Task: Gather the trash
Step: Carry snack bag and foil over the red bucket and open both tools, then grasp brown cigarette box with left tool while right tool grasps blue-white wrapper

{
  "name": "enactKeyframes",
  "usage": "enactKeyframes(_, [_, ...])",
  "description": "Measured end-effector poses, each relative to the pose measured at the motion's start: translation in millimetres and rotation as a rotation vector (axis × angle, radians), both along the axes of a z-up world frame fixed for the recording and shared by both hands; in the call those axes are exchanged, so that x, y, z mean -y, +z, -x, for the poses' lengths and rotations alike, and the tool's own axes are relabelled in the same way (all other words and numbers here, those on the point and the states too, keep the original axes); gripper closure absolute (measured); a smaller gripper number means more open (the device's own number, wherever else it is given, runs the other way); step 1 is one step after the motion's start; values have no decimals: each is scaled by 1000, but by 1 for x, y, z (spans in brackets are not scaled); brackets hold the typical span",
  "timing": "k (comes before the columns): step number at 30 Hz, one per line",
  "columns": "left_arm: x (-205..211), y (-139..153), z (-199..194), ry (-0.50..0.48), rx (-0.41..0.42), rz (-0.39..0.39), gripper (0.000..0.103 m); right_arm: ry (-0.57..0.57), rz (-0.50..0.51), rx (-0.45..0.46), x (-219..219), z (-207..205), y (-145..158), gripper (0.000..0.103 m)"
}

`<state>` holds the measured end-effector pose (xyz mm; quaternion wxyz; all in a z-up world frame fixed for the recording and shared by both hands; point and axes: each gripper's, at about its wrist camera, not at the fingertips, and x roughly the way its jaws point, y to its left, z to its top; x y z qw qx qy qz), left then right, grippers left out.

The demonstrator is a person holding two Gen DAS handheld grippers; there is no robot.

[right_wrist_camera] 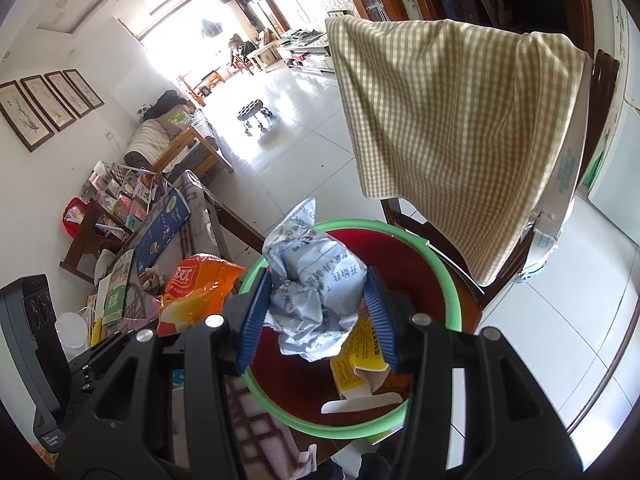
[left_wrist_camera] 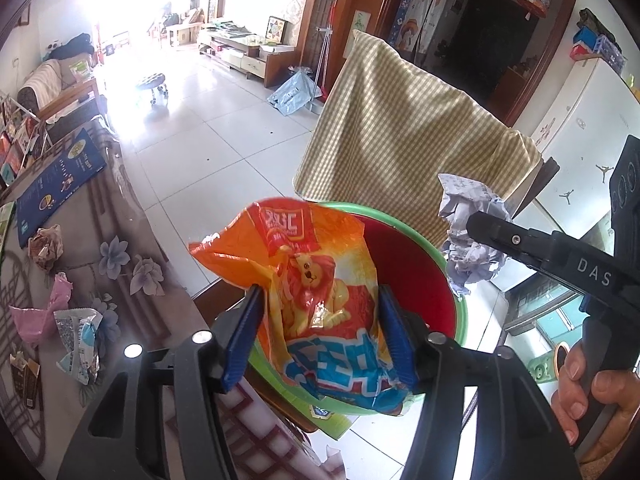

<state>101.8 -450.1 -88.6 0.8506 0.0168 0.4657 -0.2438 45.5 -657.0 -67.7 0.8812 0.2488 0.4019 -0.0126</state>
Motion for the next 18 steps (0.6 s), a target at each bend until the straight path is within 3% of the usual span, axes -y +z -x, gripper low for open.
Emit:
enactKeyframes(6, [-12, 5, 0, 13, 11, 17, 32, -11, 4, -4, -5, -2, 0, 50])
enactKeyframes(8, [-20, 6, 1, 25, 18, 27, 30, -27, -1, -5, -7, -2, -1, 33])
enactKeyframes(10, [-33, 8, 1, 50, 20, 30, 30, -53, -17, -8, -6, -3, -2, 24])
enactKeyframes(18, [-114, 3, -1, 222, 27, 19, 30, -38, -20, -8, -31, -11, 2, 24])
